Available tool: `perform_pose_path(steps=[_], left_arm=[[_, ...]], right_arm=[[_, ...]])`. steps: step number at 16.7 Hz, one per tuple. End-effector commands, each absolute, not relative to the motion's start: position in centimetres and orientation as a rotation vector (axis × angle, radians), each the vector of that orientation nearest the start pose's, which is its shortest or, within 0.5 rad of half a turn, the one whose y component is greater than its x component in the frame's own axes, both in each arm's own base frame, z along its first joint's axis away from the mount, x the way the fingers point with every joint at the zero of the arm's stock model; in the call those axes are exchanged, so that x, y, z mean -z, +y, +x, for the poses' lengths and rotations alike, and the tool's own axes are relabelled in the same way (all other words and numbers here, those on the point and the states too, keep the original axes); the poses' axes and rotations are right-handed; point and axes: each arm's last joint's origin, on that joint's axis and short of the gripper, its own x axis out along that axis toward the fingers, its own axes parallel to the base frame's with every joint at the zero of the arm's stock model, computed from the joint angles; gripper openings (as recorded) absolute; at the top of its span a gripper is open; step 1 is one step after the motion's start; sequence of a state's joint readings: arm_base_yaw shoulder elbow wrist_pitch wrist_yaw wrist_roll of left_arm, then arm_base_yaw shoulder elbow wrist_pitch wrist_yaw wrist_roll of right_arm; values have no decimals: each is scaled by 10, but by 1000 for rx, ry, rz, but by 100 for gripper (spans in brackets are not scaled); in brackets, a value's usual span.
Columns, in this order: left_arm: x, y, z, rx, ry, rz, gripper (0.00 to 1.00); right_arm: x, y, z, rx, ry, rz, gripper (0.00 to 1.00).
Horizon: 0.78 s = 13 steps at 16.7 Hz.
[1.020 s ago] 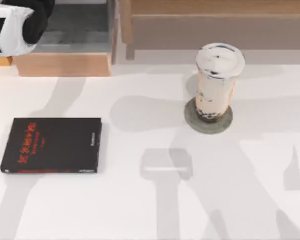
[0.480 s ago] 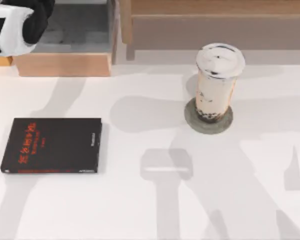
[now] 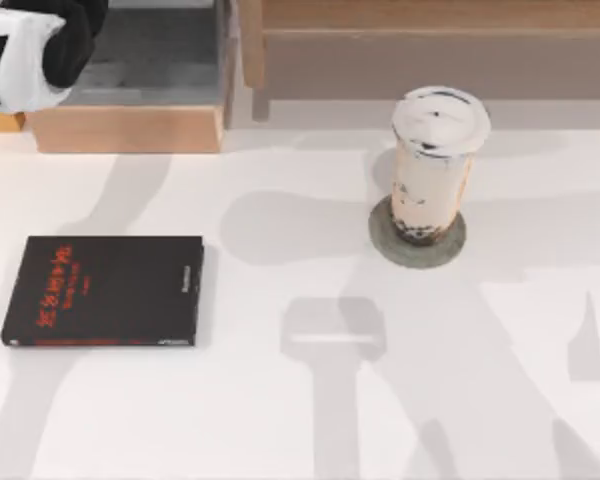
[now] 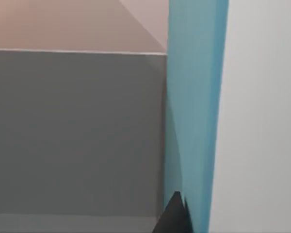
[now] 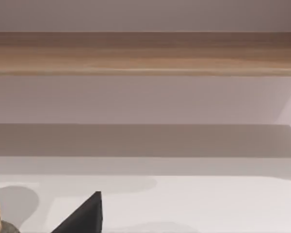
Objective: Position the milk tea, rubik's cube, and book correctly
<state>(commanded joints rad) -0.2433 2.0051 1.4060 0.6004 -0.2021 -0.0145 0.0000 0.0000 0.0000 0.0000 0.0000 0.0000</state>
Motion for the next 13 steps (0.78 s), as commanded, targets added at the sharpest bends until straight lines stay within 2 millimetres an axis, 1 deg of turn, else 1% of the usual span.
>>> perform_pose_path(steps=[3,8,9,11,13], left_arm=[[-257,-102,453,19,2,-29,0],[-258,-101,453,16,0,-27,0],[-260,-101,451,18,-5,-17,0],[-273,-102,440,27,-34,29,0],[-291,-104,421,36,-80,112,0]], right_arm=[[-160,-1,106,0,0,0,100],[-160,-1,106,0,0,0,100],[-160,-1,106,0,0,0,100],[-160,-1,106,0,0,0,100],[-160,-1,106,0,0,0,100]])
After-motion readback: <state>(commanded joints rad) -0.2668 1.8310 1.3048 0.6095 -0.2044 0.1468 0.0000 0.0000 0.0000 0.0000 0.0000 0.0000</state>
